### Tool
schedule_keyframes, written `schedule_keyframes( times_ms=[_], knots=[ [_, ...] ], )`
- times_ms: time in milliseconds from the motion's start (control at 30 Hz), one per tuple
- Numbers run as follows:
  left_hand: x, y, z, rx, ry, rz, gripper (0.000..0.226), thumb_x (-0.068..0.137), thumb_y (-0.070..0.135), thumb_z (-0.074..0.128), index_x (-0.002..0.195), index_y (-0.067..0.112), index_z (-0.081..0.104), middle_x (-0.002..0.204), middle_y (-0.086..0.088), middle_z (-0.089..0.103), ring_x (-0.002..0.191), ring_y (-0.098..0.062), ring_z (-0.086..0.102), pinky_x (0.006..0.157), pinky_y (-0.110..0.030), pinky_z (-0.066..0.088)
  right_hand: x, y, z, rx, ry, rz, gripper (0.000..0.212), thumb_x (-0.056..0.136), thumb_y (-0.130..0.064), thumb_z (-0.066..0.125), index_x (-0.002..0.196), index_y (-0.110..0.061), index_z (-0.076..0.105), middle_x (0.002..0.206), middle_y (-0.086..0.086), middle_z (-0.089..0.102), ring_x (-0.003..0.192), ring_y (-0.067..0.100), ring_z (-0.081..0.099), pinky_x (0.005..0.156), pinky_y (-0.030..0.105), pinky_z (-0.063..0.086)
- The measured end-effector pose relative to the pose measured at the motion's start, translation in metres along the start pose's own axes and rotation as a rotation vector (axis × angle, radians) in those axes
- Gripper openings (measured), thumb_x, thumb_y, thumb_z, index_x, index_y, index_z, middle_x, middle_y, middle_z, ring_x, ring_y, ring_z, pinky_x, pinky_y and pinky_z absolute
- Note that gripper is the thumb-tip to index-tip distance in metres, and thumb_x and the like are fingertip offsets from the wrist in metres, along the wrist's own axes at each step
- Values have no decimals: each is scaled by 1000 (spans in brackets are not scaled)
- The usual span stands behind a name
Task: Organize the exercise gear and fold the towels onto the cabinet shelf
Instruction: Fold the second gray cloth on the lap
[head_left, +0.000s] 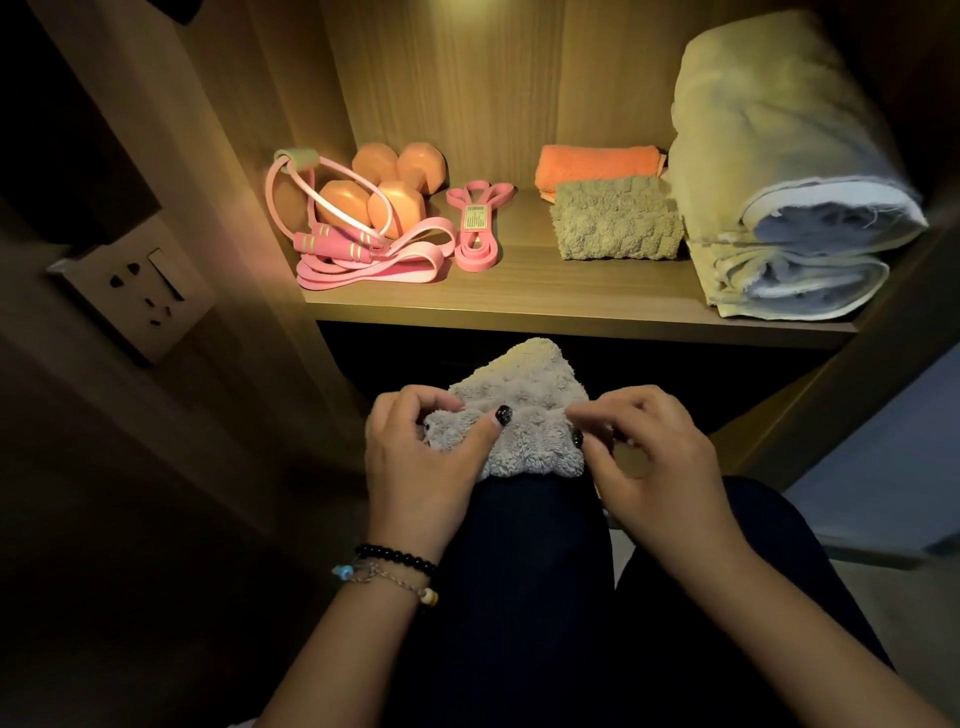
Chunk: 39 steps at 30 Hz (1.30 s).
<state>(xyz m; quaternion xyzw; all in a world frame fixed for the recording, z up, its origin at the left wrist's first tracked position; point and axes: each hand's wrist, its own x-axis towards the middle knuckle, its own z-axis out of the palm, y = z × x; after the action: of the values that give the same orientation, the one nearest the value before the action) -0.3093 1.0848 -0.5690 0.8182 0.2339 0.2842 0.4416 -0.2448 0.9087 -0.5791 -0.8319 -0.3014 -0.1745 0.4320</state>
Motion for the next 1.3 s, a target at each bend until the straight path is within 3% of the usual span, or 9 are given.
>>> schedule_keyframes(
  times_ms=[167, 333, 500, 700, 833, 900, 1000, 1200, 1300],
  knots=[
    [-3, -5, -3, 333, 149, 411, 8, 82, 33, 70, 80, 26, 66, 88, 12, 54, 95, -6, 41, 82, -31, 27, -8, -6, 5, -261, -97, -367, 32, 79, -1, 66, 110, -8, 70, 106, 9, 62, 100, 25, 57, 77, 39, 46],
    [-17, -20, -20, 185, -4, 524, 31, 85, 13, 52, 108, 22, 71, 108, 14, 64, 105, -8, 56, 85, -41, 47, -10, -3, 2, -198, -236, -324, 46, 79, -8, 60, 124, -10, 63, 119, 7, 58, 114, 23, 54, 87, 40, 47],
    [-11, -24, -27, 168, -239, 444, 45, 80, 27, 54, 124, 28, 62, 125, 19, 58, 122, -8, 51, 97, -47, 46, -2, -2, 9, -174, -248, -279, 50, 79, -9, 62, 129, -13, 59, 122, 3, 57, 117, 22, 52, 88, 43, 48],
    [-7, -19, -24, 92, -203, 398, 38, 82, 30, 55, 120, 32, 60, 113, 24, 58, 108, -5, 54, 90, -48, 47, 3, 0, 3, -44, -263, -191, 42, 86, -15, 54, 128, -19, 58, 119, -4, 56, 113, 15, 52, 90, 41, 48],
    [-16, -15, -25, -33, -151, 341, 30, 79, 34, 62, 109, 33, 63, 110, 19, 63, 104, -11, 61, 88, -44, 50, 1, 4, -10, 102, -270, -146, 38, 87, -10, 56, 124, -20, 61, 112, -17, 55, 103, -2, 50, 87, 22, 41],
    [-19, -10, -26, -91, -140, 296, 26, 79, 37, 65, 105, 32, 65, 104, 18, 66, 98, -7, 63, 83, -28, 51, -3, 3, -15, 216, -272, -64, 34, 88, -12, 57, 120, -20, 63, 107, -22, 56, 98, -2, 54, 82, 14, 41],
    [-19, -3, -25, -199, -112, 228, 23, 80, 36, 72, 97, 21, 67, 95, 17, 68, 83, 1, 64, 69, -9, 46, -7, -2, -20, 391, -283, 111, 28, 88, -19, 56, 114, -27, 65, 108, -18, 63, 105, 4, 59, 80, 17, 49],
    [-11, -1, -14, -204, -86, -4, 9, 80, 24, 74, 82, 21, 66, 78, 15, 68, 66, 3, 60, 59, -12, 46, -7, -7, -7, 449, -183, 310, 18, 88, -41, 55, 98, -33, 68, 92, -3, 68, 81, 26, 62, 69, 41, 49],
    [-5, 2, -11, -153, -104, -89, 13, 80, 30, 73, 80, 20, 65, 66, 16, 66, 57, 1, 59, 54, -18, 48, -6, -3, 3, 377, -137, 339, 9, 93, -29, 59, 97, -30, 66, 91, -8, 66, 77, 11, 60, 65, 31, 45]
  ],
)
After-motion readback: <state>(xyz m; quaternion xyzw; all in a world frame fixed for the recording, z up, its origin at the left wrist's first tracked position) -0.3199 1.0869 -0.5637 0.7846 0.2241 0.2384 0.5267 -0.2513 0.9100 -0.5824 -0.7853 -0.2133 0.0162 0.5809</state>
